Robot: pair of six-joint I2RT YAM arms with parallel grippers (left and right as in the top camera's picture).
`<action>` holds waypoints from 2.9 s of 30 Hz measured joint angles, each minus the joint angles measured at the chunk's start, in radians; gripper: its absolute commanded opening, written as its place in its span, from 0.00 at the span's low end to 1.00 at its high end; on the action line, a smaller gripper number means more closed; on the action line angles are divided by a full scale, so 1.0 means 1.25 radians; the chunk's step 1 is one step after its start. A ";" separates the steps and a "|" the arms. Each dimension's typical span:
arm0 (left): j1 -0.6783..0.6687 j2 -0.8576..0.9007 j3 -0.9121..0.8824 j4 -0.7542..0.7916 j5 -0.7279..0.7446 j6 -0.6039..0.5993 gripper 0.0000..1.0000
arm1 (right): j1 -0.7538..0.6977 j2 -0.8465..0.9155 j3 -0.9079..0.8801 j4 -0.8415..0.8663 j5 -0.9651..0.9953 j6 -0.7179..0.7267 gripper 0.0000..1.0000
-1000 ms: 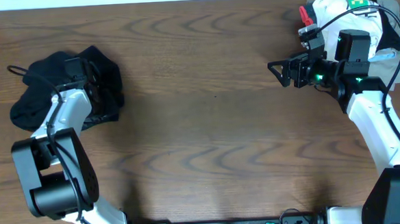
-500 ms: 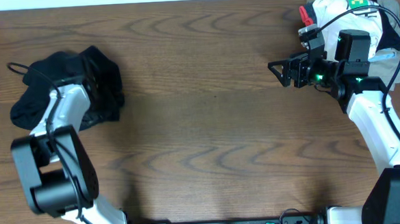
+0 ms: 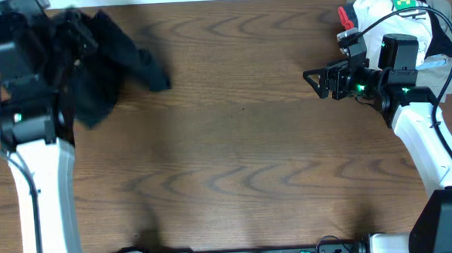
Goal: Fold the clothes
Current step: 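Lift the black shirt with the left gripper toward the table's far edge, then grasp the hanging shirt edge with the right gripper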
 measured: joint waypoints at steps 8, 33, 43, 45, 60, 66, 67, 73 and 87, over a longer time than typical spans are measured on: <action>-0.064 -0.043 0.000 0.067 0.033 -0.036 0.06 | 0.029 0.000 0.000 0.040 -0.050 0.000 0.80; -0.141 -0.043 0.000 0.081 0.034 -0.058 0.06 | 0.480 0.211 0.005 0.461 0.168 0.341 0.91; -0.141 -0.042 0.000 0.081 0.034 -0.089 0.06 | 0.569 0.238 0.005 0.473 0.250 0.309 0.96; -0.141 -0.042 0.000 0.081 0.034 -0.098 0.06 | 0.577 0.247 0.005 0.474 0.269 0.300 0.95; -0.141 -0.041 0.000 0.094 0.059 -0.145 0.06 | 0.623 0.305 0.005 0.559 0.313 0.280 0.91; -0.141 -0.041 0.000 0.094 0.070 -0.145 0.06 | 0.641 0.305 0.005 0.567 0.312 0.291 0.88; -0.141 -0.041 0.000 0.094 0.072 -0.146 0.06 | 0.641 0.305 0.005 0.567 0.312 0.292 0.88; -0.141 -0.041 0.000 0.094 0.113 -0.160 0.06 | 0.641 0.305 0.005 0.567 0.331 0.299 0.85; -0.141 -0.052 0.000 0.093 0.218 -0.187 0.06 | 0.641 0.305 0.005 0.567 0.366 0.310 0.74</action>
